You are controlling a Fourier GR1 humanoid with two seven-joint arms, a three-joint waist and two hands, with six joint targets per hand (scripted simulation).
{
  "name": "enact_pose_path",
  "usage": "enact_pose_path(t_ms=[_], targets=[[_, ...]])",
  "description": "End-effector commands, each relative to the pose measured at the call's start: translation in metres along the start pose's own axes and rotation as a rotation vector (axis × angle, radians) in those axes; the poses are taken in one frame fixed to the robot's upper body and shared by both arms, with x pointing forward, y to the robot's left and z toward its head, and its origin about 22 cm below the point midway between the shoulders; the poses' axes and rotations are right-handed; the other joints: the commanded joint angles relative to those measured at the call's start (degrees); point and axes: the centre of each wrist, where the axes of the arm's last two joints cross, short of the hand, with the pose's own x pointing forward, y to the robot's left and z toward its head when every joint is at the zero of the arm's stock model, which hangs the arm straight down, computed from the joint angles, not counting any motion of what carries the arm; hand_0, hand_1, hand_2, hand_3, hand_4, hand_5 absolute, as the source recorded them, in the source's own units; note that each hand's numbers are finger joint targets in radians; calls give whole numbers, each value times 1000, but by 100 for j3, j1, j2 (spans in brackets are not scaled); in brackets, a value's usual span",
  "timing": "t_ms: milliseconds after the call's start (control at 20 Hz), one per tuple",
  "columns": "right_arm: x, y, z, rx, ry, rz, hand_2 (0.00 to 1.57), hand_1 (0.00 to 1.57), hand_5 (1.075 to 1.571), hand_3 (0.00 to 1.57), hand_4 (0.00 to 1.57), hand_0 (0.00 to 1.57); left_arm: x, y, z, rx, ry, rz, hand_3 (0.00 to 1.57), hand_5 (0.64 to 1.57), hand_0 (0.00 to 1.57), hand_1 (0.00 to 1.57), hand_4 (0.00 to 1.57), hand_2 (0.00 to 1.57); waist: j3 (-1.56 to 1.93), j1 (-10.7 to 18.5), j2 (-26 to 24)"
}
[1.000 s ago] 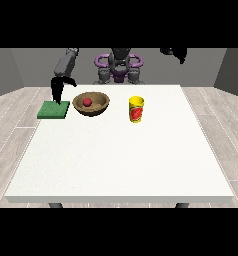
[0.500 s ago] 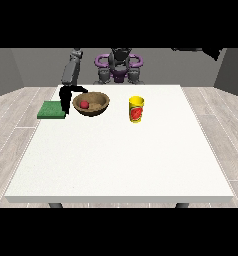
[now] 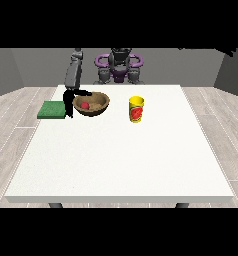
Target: Pick the cup and pour the ball into the bowl, then pick the bowl and place it on the pad
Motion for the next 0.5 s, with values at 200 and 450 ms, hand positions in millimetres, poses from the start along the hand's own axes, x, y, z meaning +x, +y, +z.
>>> enact_pose_path(t_ms=[200,450], targets=[[-47,45,16,-5,150,-56,0,0,1534,0,318,0,-4,11,10,22,29,-2,0,1506,0,0,250,0,101,-31,-104],[-51,0,34,-177,208,62,1571,1571,1445,1571,1083,1571,32,14,2,-5,-50,-2,0,1536,0,0,359,0,110,245,415]])
